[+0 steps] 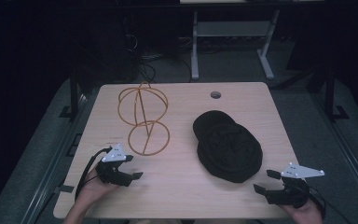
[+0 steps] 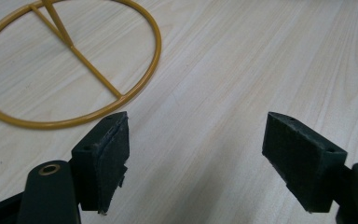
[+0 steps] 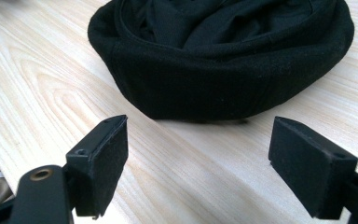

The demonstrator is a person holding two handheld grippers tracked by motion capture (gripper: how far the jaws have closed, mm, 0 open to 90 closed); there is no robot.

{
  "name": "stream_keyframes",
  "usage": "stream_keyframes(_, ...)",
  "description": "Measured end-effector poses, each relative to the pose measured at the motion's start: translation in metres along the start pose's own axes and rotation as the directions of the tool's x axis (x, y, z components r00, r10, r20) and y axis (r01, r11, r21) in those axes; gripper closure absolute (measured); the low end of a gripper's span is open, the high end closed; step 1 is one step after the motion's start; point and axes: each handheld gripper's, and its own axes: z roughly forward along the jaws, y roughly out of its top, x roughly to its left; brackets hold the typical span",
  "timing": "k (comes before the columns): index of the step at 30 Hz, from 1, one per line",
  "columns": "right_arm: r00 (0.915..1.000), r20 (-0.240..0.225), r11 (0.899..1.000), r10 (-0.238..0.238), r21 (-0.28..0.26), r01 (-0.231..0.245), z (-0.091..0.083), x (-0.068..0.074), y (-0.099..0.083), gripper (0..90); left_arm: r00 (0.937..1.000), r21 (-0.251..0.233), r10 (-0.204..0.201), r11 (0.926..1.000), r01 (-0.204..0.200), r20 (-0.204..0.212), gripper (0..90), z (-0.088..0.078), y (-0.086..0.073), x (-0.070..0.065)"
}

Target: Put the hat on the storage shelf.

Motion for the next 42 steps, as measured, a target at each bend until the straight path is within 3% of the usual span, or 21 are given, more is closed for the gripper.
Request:
stream_keyframes(4, 0.9999, -0.008, 1.0, 0.007, -0.002, -0.007, 0.0, -0.001, 0.0, 19.3, 0.9997, -0.001, -0.007, 1.0, 0.007, 0.022, 22.7, 0.001, 0.003, -0.002)
stream_keyframes(10, 0.9998, -0.013, 1.0, 0.013, -0.016, -0.013, -0.001, -0.002, 0.0, 19.3, 0.9997, -0.001, -0.004, 1.0, 0.004, 0.023, 20.7, 0.006, 0.012, -0.008)
stream_keyframes(12, 0.9998, -0.015, 1.0, 0.016, -0.02, -0.016, -0.002, -0.003, 0.001, 19.3, 0.9994, -0.009, -0.007, 0.9999, 0.007, 0.035, 20.7, 0.007, 0.018, -0.011)
stream_keyframes(18, 0.9994, -0.029, 0.999, 0.019, -0.03, -0.02, -0.004, -0.005, 0.0, 19.3, 0.9946, 0.011, 0.035, 0.9993, -0.036, 0.098, 22.2, 0.017, 0.045, -0.021)
stream_keyframes(21, 0.9995, -0.021, 0.999, 0.023, -0.035, -0.024, -0.006, -0.005, 0.0, 19.3, 0.9885, 0.015, 0.089, 0.9957, -0.092, 0.122, 21.9, 0.024, 0.065, -0.031)
stream_keyframes(29, 0.9995, -0.027, 0.999, 0.016, -0.038, -0.017, -0.006, -0.003, 0.0, 19.3, 0.9748, 0.0, 0.158, 0.9872, -0.16, 0.158, 22.0, 0.04, 0.097, -0.05)
stream_keyframes(32, 0.9994, -0.028, 0.999, 0.018, -0.034, -0.019, -0.007, -0.003, 0.0, 19.3, 0.9719, -0.001, 0.165, 0.9858, -0.168, 0.167, 22.5, 0.045, 0.103, -0.054)
stream_keyframes(33, 0.9994, -0.027, 0.999, 0.019, -0.038, -0.02, -0.007, -0.004, 0.0, 19.3, 0.9664, 0.001, 0.175, 0.984, -0.178, 0.188, 23.3, 0.051, 0.11, -0.058)
stream_keyframes(35, 0.9993, -0.029, 0.999, 0.023, -0.037, -0.024, -0.007, -0.004, 0.0, 19.2, 0.9612, 0.006, 0.191, 0.9807, -0.196, 0.199, 23.3, 0.057, 0.116, -0.061)
stream_keyframes(42, 0.9994, -0.03, 0.999, 0.02, -0.037, -0.022, -0.007, -0.004, 0.0, 19.3, 0.9485, 0.001, 0.227, 0.9724, -0.233, 0.221, 23.1, 0.075, 0.136, -0.069)
